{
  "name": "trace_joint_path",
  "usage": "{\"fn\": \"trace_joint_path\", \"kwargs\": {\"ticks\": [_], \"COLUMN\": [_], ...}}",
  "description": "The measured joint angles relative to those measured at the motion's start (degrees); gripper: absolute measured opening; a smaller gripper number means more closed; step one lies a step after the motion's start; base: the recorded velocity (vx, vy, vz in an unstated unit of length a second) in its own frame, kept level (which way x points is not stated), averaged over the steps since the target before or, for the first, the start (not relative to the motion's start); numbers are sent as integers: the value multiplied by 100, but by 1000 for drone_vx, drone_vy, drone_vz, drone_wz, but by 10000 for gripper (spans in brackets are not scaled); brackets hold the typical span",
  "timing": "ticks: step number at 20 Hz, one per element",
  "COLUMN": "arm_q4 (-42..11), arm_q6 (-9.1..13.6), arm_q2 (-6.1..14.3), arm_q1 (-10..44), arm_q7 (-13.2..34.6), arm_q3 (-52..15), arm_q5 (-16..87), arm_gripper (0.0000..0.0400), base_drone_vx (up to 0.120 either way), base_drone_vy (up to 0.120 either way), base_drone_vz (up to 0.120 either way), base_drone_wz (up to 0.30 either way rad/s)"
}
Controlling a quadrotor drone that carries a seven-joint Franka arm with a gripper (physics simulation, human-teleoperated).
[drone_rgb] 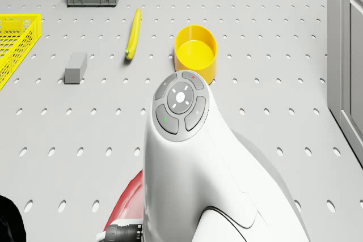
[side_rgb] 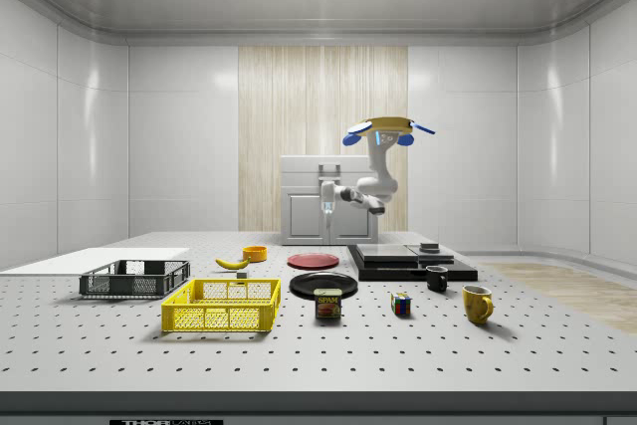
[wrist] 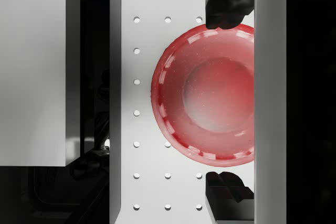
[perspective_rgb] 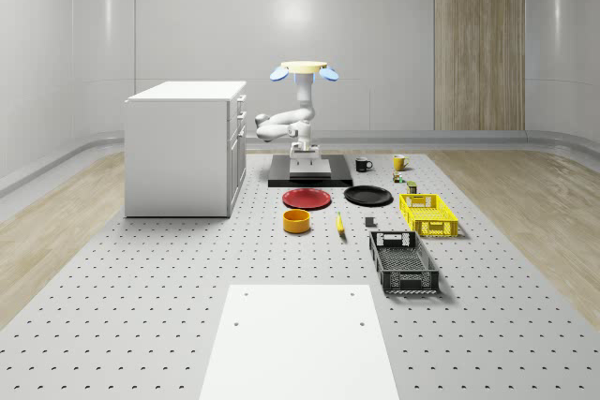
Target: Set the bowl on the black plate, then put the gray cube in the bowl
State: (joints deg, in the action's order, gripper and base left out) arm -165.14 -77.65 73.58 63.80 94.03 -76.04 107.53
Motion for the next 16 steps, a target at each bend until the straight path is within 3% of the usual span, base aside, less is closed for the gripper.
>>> {"fn": "trace_joint_path", "kwargs": {"ticks": [5,10,16], "arm_q4": [7,13,19], "arm_q6": [-102,-199,-309], "arm_q2": [110,214,333], "arm_q1": [30,58,89], "arm_q7": [28,53,81], "arm_q3": [-26,-50,-75], "arm_q5": [-52,-101,-155], "arm_gripper": [400,400,400], "base_drone_vx": [120,120,120], "base_drone_vy": [0,0,0], "base_drone_vz": [-120,0,-120], "base_drone_wz": [0,0,0]}}
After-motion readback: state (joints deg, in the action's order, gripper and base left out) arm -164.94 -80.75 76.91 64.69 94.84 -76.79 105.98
